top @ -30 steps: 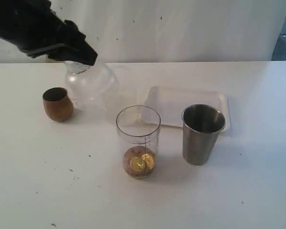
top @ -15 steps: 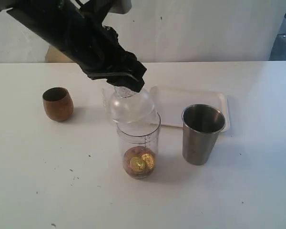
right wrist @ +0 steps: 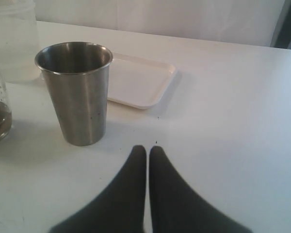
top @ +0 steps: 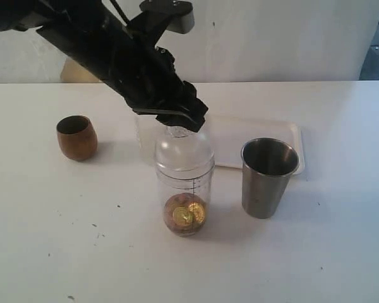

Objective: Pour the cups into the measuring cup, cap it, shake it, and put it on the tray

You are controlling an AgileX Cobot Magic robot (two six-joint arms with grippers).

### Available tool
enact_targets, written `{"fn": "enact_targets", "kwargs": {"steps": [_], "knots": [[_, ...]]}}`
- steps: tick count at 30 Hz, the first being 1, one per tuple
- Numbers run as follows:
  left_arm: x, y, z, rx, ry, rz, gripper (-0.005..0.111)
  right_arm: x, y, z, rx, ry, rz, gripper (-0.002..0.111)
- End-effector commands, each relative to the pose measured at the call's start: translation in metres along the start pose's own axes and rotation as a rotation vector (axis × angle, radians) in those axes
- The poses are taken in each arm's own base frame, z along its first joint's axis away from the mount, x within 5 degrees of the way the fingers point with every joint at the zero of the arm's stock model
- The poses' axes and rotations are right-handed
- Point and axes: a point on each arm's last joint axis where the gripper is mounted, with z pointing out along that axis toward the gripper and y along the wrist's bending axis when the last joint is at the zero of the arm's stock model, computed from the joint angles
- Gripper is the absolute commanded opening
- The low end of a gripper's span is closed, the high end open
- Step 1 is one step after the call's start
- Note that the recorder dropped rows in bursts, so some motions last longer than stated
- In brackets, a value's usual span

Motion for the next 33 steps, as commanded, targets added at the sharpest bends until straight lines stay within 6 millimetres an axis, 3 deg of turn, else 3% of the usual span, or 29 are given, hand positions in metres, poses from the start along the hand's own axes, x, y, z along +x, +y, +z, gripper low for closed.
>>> {"fn": "enact_targets", "kwargs": {"steps": [1, 4, 10, 13, 27, 29, 31, 32, 33], "knots": [[0.001, -0.003, 0.003, 0.01, 0.023, 0.041, 0.0, 0.0, 0.0, 0.0, 0.006, -0.003, -0.005, 0.002], [0.001, -0.006, 0.004, 0.017, 0.03, 0.054, 0.007, 0.0, 0.0, 0.0, 0.006, -0.003, -0.005, 0.002], [0.001, -0.007, 0.004, 0.018, 0.029, 0.056, 0.052, 0.0, 0.0, 0.0, 0.006, -0.003, -0.005, 0.002], [0.0, -0.007, -0.001, 0.006, 0.015, 0.067, 0.058, 0.0, 0.0, 0.0, 0.006, -0.003, -0.005, 0.002], [-0.016, -0.012, -0.047, -0.083, -0.198, 0.15, 0.055, 0.0, 0.0, 0.0, 0.006, -0.003, -0.005, 0.002], [-0.014, -0.013, -0.047, -0.068, -0.175, 0.142, 0.043, 0.0, 0.0, 0.0, 0.006, -0.003, -0.005, 0.002], [-0.011, -0.014, -0.046, -0.055, -0.14, 0.143, 0.022, 0.0, 0.0, 0.0, 0.006, -0.003, -0.005, 0.002], [-0.008, -0.015, -0.043, -0.051, -0.126, 0.149, 0.006, 0.0, 0.0, 0.0, 0.006, -0.003, -0.005, 0.002], [-0.006, -0.015, -0.041, -0.052, -0.122, 0.165, 0.001, 0.0, 0.0, 0.0, 0.006, -0.003, -0.005, 0.002]]}}
